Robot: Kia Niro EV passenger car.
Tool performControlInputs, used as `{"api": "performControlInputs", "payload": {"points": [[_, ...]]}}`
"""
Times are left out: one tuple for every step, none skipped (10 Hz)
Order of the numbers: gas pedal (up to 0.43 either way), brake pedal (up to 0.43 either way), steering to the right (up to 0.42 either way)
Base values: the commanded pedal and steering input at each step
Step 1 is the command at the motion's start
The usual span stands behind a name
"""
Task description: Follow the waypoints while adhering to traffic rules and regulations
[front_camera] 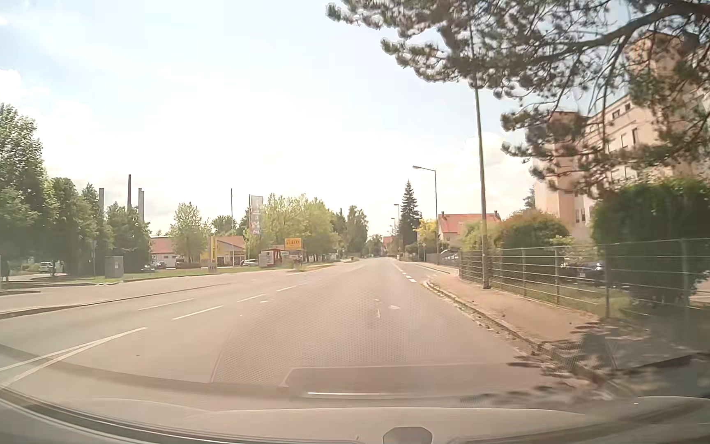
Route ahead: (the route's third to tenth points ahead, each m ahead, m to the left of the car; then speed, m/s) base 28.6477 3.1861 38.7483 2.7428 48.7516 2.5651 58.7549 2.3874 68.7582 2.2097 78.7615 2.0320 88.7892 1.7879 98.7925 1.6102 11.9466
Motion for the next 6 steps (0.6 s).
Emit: {"api": "performControlInputs", "payload": {"points": [[0.130,0.000,0.002],[0.130,0.000,0.001],[0.130,0.000,-0.001],[0.130,0.000,0.000],[0.130,0.000,0.000],[0.138,0.000,0.000]]}}
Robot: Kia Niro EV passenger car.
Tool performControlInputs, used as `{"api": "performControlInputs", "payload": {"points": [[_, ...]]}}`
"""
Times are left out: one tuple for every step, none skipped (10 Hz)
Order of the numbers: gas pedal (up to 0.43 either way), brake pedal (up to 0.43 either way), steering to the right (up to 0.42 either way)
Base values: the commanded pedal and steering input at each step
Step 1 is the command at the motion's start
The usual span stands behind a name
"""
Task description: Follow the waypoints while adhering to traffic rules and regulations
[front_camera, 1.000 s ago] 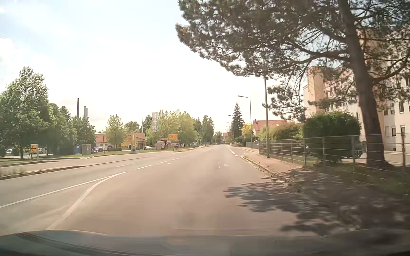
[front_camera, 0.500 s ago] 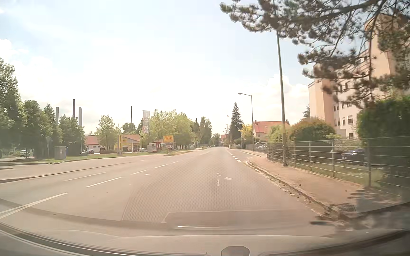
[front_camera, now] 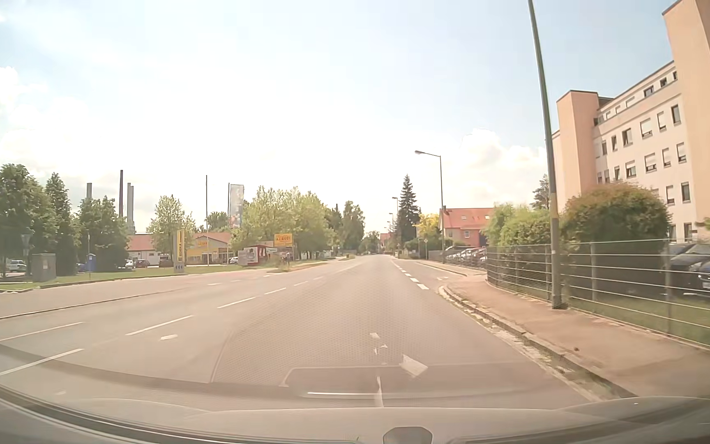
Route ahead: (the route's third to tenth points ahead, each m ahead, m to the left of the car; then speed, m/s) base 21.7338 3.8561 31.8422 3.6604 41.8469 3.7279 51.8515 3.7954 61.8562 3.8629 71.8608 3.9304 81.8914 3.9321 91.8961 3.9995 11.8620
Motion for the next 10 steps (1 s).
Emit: {"api": "performControlInputs", "payload": {"points": [[0.138,0.000,0.001],[0.138,0.000,0.001],[0.138,0.000,0.000],[0.150,0.000,0.000],[0.150,0.000,0.000],[0.150,0.000,0.000],[0.150,0.000,0.000],[0.150,0.000,0.000],[0.157,0.000,0.000],[0.157,0.000,-0.001]]}}
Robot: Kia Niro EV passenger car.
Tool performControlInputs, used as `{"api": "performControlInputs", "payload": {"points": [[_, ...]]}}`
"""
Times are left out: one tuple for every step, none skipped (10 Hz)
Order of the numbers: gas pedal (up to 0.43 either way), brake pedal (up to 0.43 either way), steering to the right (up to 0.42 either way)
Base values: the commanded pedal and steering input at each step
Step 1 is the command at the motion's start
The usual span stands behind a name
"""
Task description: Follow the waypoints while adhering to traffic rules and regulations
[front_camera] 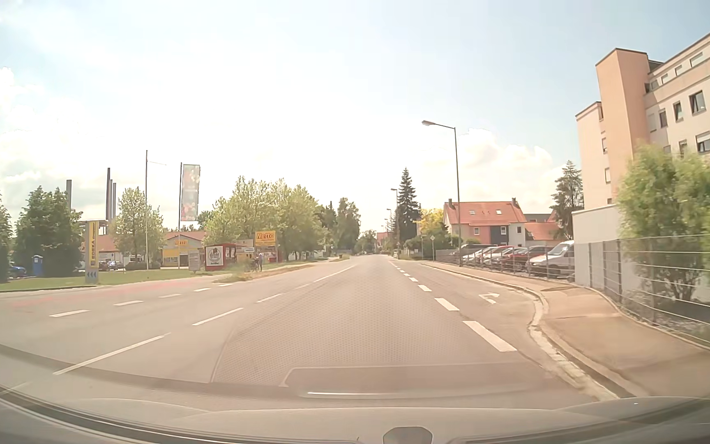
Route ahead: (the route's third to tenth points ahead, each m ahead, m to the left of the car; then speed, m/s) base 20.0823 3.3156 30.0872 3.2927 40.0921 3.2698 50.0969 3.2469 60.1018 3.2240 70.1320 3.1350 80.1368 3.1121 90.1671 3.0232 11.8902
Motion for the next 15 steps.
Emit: {"api": "performControlInputs", "payload": {"points": [[0.157,0.000,-0.002],[0.157,0.000,-0.002],[0.157,0.000,-0.002],[0.169,0.000,-0.002],[0.169,0.000,-0.002],[0.169,0.000,-0.002],[0.169,0.000,-0.002],[0.169,0.000,-0.002],[0.169,0.000,-0.002],[0.169,0.000,-0.002],[0.169,0.000,-0.002],[0.169,0.000,-0.002],[0.169,0.000,-0.002],[0.169,0.000,-0.002],[0.169,0.000,-0.002]]}}
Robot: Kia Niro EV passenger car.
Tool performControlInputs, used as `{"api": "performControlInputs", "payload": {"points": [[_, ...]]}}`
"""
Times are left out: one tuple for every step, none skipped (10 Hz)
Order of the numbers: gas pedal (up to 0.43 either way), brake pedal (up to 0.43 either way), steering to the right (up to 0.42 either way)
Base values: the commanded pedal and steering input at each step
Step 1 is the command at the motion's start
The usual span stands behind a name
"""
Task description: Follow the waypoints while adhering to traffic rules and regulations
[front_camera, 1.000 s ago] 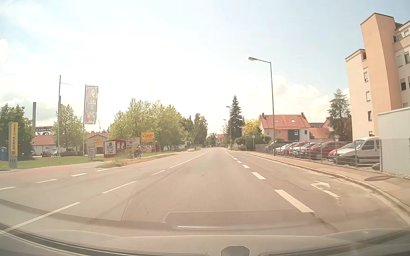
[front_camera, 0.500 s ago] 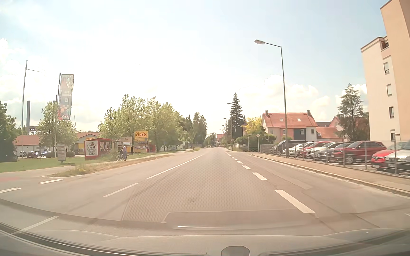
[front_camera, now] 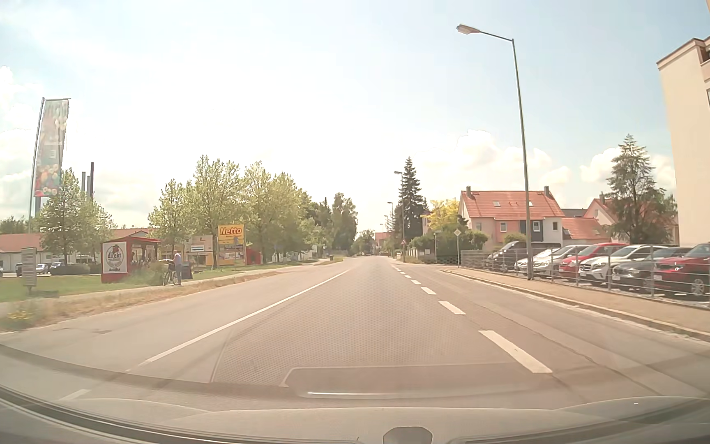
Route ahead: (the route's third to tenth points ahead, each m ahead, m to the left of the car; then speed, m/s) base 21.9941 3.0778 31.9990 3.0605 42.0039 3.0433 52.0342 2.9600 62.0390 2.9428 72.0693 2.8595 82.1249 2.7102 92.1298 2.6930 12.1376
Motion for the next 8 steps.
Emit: {"api": "performControlInputs", "payload": {"points": [[0.169,0.000,-0.002],[0.169,0.000,-0.002],[0.169,0.000,-0.002],[0.169,0.000,-0.002],[0.169,0.000,-0.002],[0.169,0.000,-0.002],[0.169,0.000,-0.002],[0.169,0.000,-0.002]]}}
